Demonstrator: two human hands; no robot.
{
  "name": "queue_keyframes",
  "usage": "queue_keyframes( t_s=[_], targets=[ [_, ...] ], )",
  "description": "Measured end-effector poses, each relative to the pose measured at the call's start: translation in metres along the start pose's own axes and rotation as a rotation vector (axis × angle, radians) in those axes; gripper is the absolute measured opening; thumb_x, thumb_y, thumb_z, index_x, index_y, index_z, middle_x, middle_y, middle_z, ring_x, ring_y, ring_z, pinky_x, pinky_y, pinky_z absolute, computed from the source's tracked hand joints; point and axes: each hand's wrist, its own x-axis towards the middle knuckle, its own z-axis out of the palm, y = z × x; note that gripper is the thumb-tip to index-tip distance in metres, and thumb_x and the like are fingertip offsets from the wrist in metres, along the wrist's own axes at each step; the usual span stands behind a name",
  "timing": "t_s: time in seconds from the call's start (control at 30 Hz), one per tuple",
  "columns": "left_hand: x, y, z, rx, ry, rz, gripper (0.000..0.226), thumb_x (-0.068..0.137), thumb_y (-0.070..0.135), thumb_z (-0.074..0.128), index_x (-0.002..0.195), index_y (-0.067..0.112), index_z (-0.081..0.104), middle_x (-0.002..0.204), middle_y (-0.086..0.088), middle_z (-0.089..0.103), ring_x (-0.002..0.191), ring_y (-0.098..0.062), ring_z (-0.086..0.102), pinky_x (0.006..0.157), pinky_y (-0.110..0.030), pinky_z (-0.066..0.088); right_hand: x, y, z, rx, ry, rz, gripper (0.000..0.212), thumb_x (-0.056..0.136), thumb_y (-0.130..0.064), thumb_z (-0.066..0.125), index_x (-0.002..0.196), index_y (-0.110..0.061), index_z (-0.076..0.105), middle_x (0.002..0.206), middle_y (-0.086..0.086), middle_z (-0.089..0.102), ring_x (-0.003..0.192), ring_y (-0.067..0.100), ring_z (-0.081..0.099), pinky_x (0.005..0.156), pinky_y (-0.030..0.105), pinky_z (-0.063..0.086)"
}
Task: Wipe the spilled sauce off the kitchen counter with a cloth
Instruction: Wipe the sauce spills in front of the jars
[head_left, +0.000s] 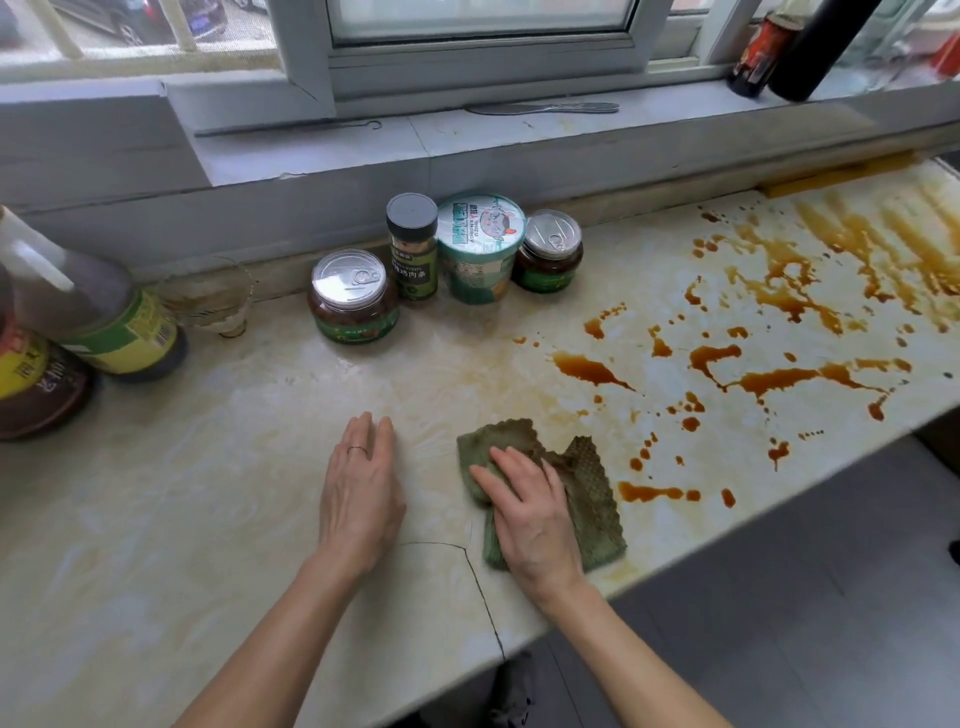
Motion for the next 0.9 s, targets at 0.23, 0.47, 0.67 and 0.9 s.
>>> queue_keyframes(
  t_s=[0.23, 0.47, 0.67, 0.9],
  targets=[
    [-0.017, 0.044, 0.025, 0.032, -0.048, 0.002, 0.064, 0.084, -0.001, 0.042, 0.145, 0.007, 0.025, 0.152, -0.020, 0.022, 0.139, -0.034, 0.023, 0.113, -0.040, 0.027, -0.032, 0.044, -0.018, -0.018, -0.121, -0.332, 0.047, 0.089, -0.016, 0.052, 0.134, -0.027, 0.058, 0.144, 0.002, 0.052, 0.135, 0.020, 0.044, 0.113, 0.042, 0.030],
    [-0.040, 0.063, 0.044, 0.069, -0.032, -0.064, 0.062, 0.083, -0.003, 0.044, 0.143, 0.004, 0.029, 0.151, -0.021, 0.025, 0.138, -0.036, 0.025, 0.112, -0.042, 0.029, -0.025, 0.067, -0.039, -0.005, -0.147, -0.162, 0.042, 0.092, -0.028, 0.047, 0.133, -0.027, 0.057, 0.145, 0.001, 0.049, 0.136, 0.021, 0.042, 0.111, 0.046, 0.031],
    [-0.041, 0.063, 0.048, 0.099, -0.010, -0.069, 0.063, 0.085, -0.002, 0.040, 0.145, 0.009, 0.025, 0.155, -0.014, 0.018, 0.143, -0.028, 0.016, 0.115, -0.036, 0.020, -0.049, 0.050, -0.034, -0.062, -0.216, -0.322, 0.054, 0.090, -0.041, 0.051, 0.142, -0.026, 0.047, 0.152, 0.007, 0.040, 0.143, 0.024, 0.032, 0.116, 0.050, 0.022],
    [-0.044, 0.064, 0.046, 0.105, 0.002, -0.053, 0.063, 0.089, 0.000, 0.039, 0.148, 0.010, 0.019, 0.157, -0.011, 0.012, 0.144, -0.025, 0.011, 0.116, -0.033, 0.014, -0.047, 0.118, -0.060, -0.181, -0.252, -0.599, 0.055, 0.094, -0.049, 0.046, 0.145, -0.029, 0.043, 0.153, 0.004, 0.039, 0.142, 0.021, 0.035, 0.116, 0.045, 0.024]
  ],
)
